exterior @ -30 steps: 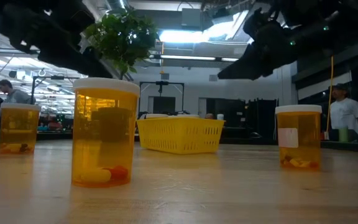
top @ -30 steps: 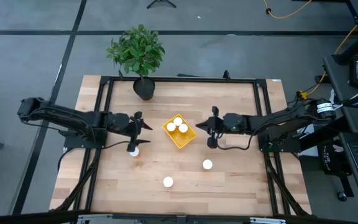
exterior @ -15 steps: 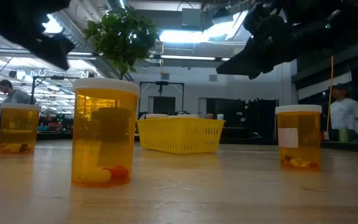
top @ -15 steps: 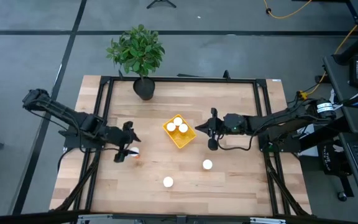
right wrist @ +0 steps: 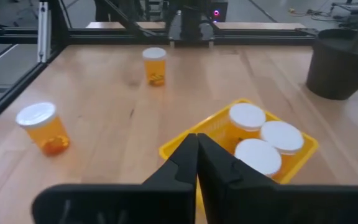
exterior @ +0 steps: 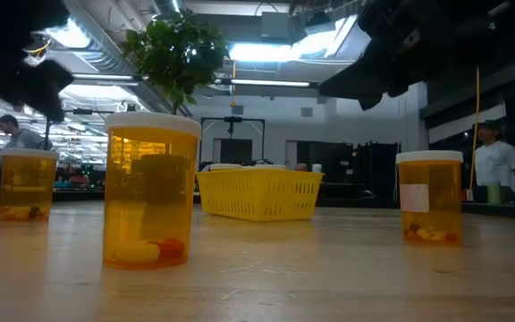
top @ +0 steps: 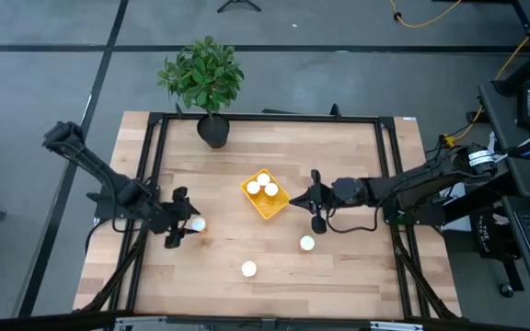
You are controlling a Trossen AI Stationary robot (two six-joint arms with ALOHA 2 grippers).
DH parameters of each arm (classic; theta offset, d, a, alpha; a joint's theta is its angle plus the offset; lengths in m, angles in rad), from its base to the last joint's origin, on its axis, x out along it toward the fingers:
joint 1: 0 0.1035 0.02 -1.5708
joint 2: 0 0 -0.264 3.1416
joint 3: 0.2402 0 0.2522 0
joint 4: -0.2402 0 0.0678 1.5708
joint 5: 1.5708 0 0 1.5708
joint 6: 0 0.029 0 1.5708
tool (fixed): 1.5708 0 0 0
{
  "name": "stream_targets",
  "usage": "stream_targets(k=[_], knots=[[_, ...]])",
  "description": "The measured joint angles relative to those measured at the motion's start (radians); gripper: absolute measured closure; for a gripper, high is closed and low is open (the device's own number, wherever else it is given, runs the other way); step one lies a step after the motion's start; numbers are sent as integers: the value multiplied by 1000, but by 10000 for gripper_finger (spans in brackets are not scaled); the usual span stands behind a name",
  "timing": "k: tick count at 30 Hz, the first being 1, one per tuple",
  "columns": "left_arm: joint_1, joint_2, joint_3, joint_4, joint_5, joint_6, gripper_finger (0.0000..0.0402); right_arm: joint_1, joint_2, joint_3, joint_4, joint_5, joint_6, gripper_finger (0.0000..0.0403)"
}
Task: Pick and place pill bottles into a basket
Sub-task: Put the top left pill bottle into the bin
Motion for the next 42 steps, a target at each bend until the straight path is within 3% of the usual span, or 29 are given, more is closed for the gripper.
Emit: stream_targets(k=[8,16,32,42], knots=[[-70,8,-81,8,-123,-128,132,18,0,0,13,1,-1,398],[-99,19,-128,61,-118,-195,132,18,0,0,13,2,13,392],[-114,206,-128,187,-120,-125,132,18,1,0,8,1,25,394],[-114,217,-128,200,-163,-142,132,18,1,0,7,0,36,389]])
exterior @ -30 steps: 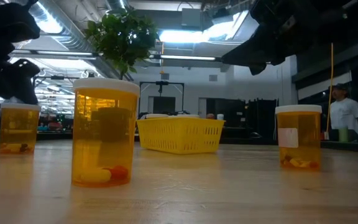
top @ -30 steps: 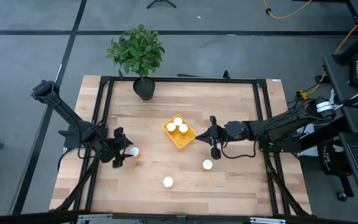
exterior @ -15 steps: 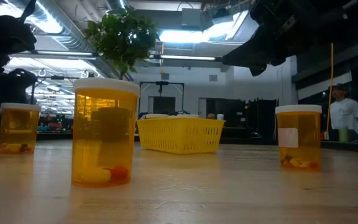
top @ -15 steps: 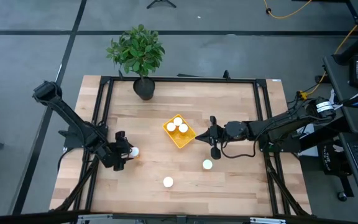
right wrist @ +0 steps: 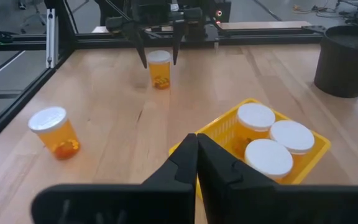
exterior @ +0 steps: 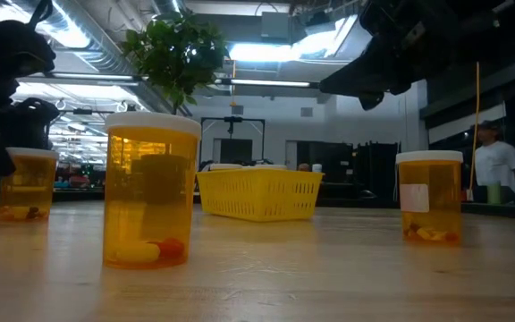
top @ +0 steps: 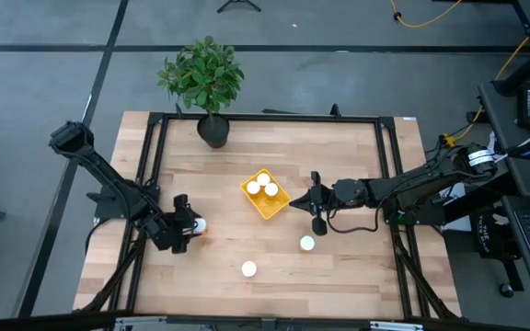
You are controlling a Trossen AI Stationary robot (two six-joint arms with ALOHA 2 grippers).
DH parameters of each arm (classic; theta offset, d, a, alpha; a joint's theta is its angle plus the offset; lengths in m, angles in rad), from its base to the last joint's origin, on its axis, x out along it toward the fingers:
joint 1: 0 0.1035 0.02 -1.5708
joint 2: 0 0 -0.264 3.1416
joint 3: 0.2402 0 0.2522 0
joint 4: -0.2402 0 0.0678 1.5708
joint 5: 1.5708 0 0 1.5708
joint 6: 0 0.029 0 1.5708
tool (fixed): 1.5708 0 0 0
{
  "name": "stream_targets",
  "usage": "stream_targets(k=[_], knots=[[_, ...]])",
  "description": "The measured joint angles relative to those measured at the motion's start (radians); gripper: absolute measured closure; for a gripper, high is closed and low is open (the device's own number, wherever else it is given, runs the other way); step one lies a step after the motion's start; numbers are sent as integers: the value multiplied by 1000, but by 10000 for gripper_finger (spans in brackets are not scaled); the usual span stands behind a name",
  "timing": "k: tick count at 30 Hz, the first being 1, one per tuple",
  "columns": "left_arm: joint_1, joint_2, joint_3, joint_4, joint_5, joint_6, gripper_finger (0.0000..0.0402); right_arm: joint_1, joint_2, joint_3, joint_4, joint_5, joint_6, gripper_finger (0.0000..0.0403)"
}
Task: Pick and place pill bottles into a basket
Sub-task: Put the top left pill bottle into the bin
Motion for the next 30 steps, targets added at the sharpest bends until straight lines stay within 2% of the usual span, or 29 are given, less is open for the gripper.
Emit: stream_targets(k=[6,17,23,30], knots=[[0,0,0,15,-8,0,137,0,0,0,0,0,11,387],[0,0,0,15,-6,0,196,0,0,0,-1,0,16,387],[0,0,0,28,0,1,189,0,0,0,-1,0,17,387],[0,0,18,51,3,76,190,0,0,0,-2,0,17,387]])
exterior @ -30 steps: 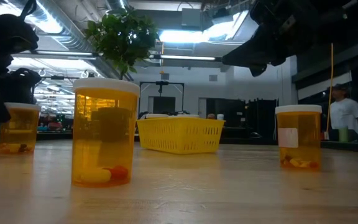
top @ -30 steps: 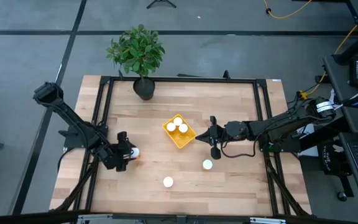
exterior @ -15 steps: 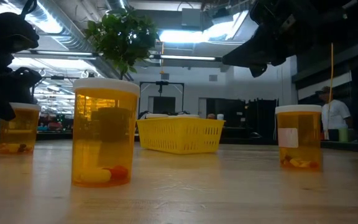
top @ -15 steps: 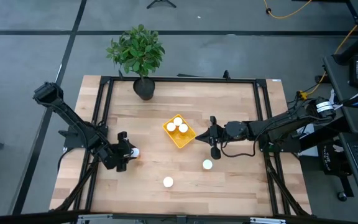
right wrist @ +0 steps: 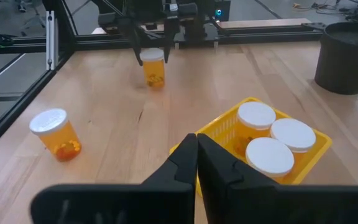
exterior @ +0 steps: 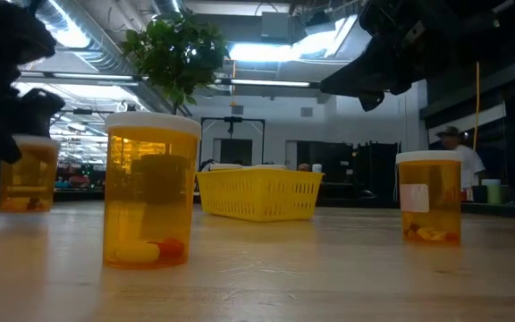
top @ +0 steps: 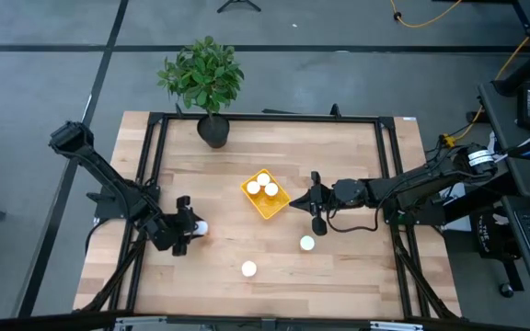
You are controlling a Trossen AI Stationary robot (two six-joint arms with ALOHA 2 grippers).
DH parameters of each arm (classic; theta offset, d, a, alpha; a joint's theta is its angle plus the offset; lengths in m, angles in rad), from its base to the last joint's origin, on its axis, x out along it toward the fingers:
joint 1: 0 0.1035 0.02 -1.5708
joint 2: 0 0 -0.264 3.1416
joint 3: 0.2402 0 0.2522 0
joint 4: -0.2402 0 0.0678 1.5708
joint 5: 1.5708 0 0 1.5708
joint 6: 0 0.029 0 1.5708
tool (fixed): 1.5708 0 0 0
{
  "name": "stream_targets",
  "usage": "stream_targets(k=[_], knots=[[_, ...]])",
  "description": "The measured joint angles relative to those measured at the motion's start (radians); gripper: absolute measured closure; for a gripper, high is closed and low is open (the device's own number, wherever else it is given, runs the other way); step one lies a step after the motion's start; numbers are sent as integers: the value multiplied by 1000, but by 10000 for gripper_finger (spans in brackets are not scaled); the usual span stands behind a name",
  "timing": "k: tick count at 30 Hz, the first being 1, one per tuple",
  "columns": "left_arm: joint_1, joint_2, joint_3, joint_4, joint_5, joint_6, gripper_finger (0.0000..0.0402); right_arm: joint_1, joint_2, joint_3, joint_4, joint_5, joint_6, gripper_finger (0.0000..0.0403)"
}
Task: Pick and place pill bottles into a basket
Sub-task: Put the top left pill bottle into the bin
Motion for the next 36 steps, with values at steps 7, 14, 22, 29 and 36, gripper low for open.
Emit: stream_targets(k=[7,14,22,29,36], knots=[[0,0,70,-2,0,41,190,0,0,0,-1,0,0,387],[0,0,155,-5,-3,91,190,0,0,0,-1,0,0,387],[4,0,238,-14,-3,218,190,0,0,0,-1,0,0,387],[49,0,293,-45,56,238,190,0,0,0,0,0,0,387],[125,-1,319,-59,58,321,190,0,0,0,0,0,0,387]])
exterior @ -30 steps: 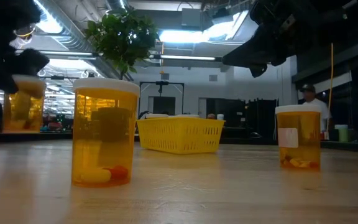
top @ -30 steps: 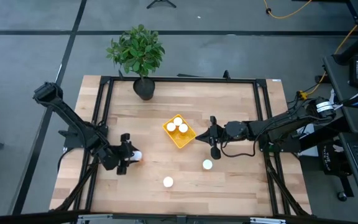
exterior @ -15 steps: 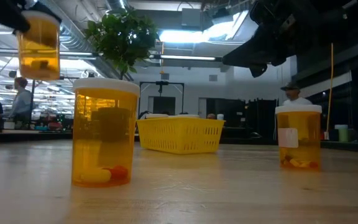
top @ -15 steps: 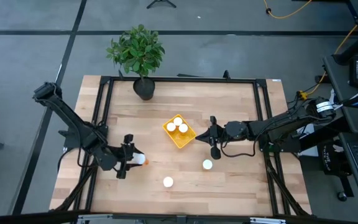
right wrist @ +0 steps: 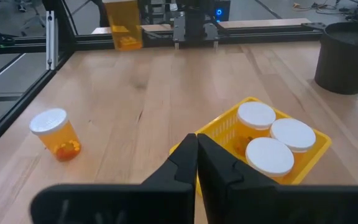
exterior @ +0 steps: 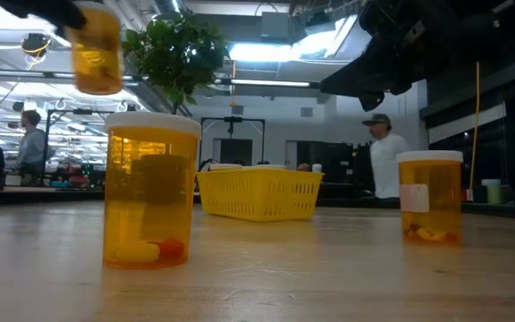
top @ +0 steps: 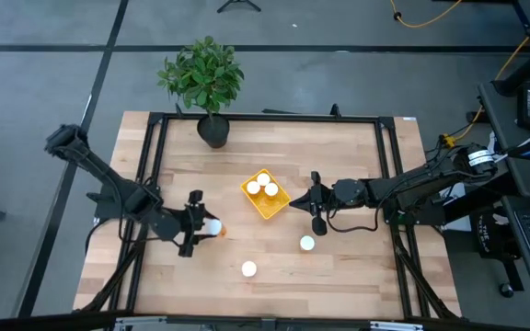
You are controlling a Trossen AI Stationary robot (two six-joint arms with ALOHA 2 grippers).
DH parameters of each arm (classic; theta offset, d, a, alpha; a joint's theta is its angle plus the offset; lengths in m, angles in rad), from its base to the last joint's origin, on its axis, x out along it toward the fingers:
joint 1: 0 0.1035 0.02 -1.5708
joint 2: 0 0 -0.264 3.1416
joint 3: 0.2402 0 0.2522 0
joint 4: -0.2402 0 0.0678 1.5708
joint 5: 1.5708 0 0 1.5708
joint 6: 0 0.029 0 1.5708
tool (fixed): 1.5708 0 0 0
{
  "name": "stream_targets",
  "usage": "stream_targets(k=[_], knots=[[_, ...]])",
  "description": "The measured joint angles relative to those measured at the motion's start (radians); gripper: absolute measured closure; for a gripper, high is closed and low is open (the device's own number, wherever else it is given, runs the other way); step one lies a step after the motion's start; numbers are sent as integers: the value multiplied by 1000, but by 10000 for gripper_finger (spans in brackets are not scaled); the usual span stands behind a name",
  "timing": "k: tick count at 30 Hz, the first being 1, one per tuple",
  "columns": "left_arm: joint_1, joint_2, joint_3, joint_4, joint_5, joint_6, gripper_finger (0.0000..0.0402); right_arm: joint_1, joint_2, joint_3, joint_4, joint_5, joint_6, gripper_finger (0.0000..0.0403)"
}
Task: Pick and place pill bottles into a basket
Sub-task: Put the top left pill bottle into the bin
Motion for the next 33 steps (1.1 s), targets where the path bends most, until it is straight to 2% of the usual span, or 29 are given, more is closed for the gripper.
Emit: stream_targets(k=[6,11,20,24,28,33], knots=[[115,0,0,55,3,109,190,0,0,0,0,0,0,387],[216,14,0,118,71,171,190,0,0,0,0,0,-1,387],[360,186,0,342,214,338,190,0,0,0,0,0,-2,387],[406,249,0,414,235,389,190,0,-1,0,-2,0,-3,387],[448,284,0,475,243,408,190,0,-1,0,-8,0,-2,387],[505,298,0,519,325,427,190,1,-1,0,-13,0,0,387]])
